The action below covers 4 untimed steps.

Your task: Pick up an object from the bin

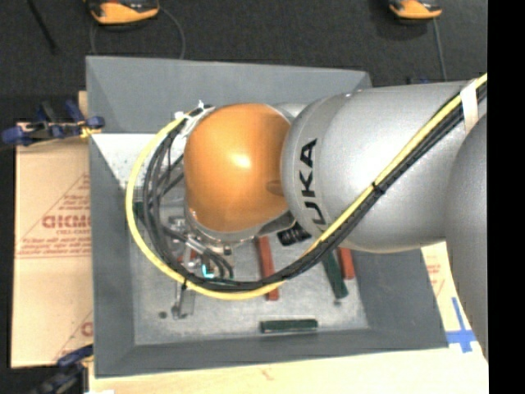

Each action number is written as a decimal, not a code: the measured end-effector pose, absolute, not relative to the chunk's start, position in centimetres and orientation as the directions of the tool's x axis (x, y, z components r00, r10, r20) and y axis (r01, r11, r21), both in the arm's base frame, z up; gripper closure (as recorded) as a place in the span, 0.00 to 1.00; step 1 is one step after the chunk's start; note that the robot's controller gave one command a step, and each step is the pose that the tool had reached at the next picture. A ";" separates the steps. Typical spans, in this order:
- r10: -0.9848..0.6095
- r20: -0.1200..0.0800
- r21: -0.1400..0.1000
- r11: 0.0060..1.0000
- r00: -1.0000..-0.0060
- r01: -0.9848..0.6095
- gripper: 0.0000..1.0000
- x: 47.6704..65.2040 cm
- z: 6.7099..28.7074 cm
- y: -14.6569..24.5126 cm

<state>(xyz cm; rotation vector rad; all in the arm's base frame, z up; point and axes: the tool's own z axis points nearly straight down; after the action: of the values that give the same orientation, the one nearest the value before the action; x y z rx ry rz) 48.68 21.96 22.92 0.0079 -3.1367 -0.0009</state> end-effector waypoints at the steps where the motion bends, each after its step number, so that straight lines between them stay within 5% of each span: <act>1: 0.082 0.001 -0.002 0.997 -0.997 0.082 0.00 54.5 17.1 16.7; 2: 0.200 0.003 -0.002 0.980 -0.980 0.200 0.00 57.4 6.6 12.1; 3: 0.199 -0.003 0.003 0.980 -0.980 0.199 1.00 57.5 7.1 12.4; 4: 0.250 -0.011 0.006 0.968 -0.968 0.250 1.00 59.2 17.1 12.6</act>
Offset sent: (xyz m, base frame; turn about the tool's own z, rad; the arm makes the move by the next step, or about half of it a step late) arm 0.0565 -0.0483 -0.0553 0.0812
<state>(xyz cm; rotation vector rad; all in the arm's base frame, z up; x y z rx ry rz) 59.19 12.65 17.12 -0.3979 -3.1276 -0.0074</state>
